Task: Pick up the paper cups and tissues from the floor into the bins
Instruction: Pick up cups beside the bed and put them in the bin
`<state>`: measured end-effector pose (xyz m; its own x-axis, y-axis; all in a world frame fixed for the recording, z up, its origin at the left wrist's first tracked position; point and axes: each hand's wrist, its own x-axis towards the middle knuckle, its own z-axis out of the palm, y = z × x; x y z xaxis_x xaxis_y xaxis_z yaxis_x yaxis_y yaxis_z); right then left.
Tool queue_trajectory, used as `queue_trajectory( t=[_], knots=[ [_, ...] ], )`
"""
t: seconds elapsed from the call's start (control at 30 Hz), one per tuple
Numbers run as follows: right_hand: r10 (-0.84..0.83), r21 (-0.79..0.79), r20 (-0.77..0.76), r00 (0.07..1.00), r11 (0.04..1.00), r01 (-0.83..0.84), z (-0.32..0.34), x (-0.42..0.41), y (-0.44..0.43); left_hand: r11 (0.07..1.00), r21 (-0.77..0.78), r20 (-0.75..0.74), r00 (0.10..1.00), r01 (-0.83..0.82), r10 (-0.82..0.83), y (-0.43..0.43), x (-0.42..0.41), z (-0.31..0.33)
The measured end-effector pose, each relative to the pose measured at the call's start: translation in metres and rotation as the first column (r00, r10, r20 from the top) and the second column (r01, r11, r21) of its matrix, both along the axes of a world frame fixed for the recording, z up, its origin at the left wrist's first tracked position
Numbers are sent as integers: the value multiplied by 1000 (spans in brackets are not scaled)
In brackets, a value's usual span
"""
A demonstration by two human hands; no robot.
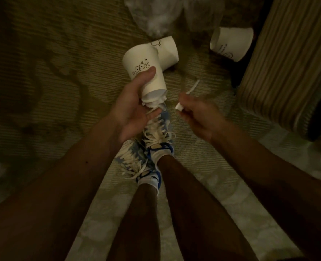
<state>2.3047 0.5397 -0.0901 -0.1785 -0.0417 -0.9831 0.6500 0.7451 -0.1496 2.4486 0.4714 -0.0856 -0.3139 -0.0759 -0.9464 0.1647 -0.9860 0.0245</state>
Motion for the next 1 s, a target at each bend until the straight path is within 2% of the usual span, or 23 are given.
queue_trajectory(
  t=[0.17, 0.3, 0.4, 0.47, 0.57, 0.67, 0.7, 0.73, 0.77, 0.8, 0.83, 0.87, 0.9, 0.93, 1.0],
  knots=[
    [215, -112, 44, 976, 971, -209, 30, 19, -8, 998, -7, -27, 997, -70, 70, -7, 4, 12],
    [468, -227, 121, 875, 871, -435, 38, 29, -19, 996, -63, -79, 995, -61, 56, -9, 14, 21],
    [599, -287, 125, 791, 785, -550, 35, 35, -37, 992, -125, -24, 999, -33, 31, -13, 21, 23],
    [649, -321, 129, 749, 742, -588, 29, 34, -55, 986, -144, 47, 994, -87, 95, -21, 26, 20],
    [798, -337, 10, 602, 570, -749, 21, 35, -82, 966, -168, 93, 973, -195, 213, -33, 32, 15],
    [847, -274, -215, 486, 426, -862, 5, 42, -97, 957, -185, 145, 957, -224, 253, -43, 39, 6],
    [831, -207, -353, 429, 378, -903, -3, 41, -100, 956, -199, 194, 948, -214, 253, -46, 42, 1],
    [803, -87, -523, 287, 284, -955, -11, 38, -103, 954, -217, 241, 936, -205, 256, -48, 46, -5],
    [756, 74, -651, 67, 150, -986, -20, 31, -105, 953, -232, 267, 929, -197, 257, -48, 49, -10],
    [719, 216, -678, -154, -5, -976, -31, 24, -104, 954, -240, 271, 931, -180, 244, -46, 51, -15],
    [711, 305, -623, -325, -162, -938, -41, 17, -103, 958, -238, 259, 940, -159, 221, -42, 52, -18],
    [713, 336, -547, -439, -293, -895, -50, 13, -101, 964, -228, 242, 950, -141, 196, -37, 53, -22],
    [701, 335, -496, -513, -391, -857, -57, 10, -98, 969, -214, 228, 958, -127, 176, -30, 53, -24],
    [675, 340, -477, -563, -449, -826, -64, 9, -96, 973, -198, 222, 961, -121, 165, -24, 54, -27],
    [618, 373, -502, -605, -476, -796, -73, 8, -95, 978, -158, 238, 957, -133, 168, -14, 56, -30]
  ],
)
